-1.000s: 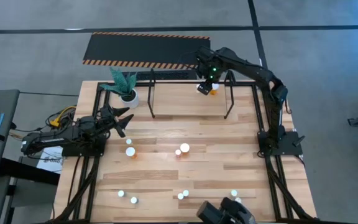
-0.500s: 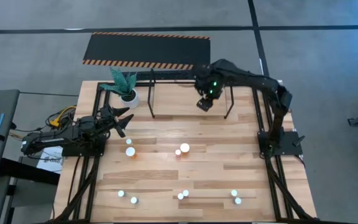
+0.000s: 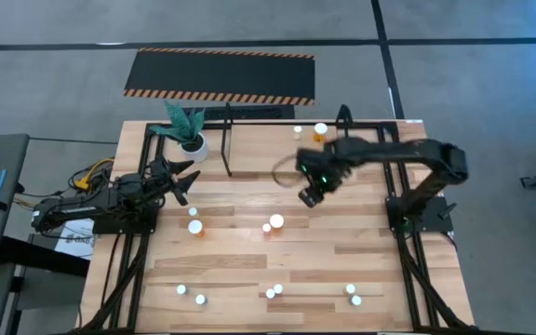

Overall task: Pick and place medicine bottles onto shelf by color
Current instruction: Move the blue pill bottle to the top of the table

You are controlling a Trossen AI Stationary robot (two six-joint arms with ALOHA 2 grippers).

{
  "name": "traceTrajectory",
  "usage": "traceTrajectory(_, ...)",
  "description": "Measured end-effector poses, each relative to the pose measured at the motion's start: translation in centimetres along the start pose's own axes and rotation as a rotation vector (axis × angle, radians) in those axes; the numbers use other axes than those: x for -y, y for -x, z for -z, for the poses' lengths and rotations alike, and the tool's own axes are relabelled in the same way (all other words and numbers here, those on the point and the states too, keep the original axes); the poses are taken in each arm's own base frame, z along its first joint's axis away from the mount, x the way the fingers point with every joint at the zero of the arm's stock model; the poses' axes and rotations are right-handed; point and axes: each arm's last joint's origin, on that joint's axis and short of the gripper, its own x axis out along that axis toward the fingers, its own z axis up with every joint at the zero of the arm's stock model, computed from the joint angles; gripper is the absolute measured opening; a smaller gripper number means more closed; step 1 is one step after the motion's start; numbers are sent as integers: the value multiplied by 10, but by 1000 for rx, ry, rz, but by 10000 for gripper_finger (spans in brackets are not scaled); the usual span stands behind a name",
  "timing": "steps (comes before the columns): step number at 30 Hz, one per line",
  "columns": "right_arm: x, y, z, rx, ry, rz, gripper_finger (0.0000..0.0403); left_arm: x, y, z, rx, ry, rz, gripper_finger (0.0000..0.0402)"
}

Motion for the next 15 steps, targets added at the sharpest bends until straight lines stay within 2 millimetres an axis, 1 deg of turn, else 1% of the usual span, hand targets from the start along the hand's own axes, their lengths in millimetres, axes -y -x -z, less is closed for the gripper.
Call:
traceTrajectory(3, -7, -8, 38, 38, -139, 45, 237, 0, 0, 0, 0, 0, 0, 208)
traceTrajectory(7, -19, -22, 84, 26, -251, 79, 237, 0, 0, 0, 0, 0, 0, 208)
traceTrajectory(11, -30, -30, 121, 7, -336, 101, 237, 0, 0, 0, 1, 0, 0, 208)
traceTrajectory(15, -40, -34, 149, -4, -386, 112, 237, 0, 0, 0, 0, 0, 0, 208)
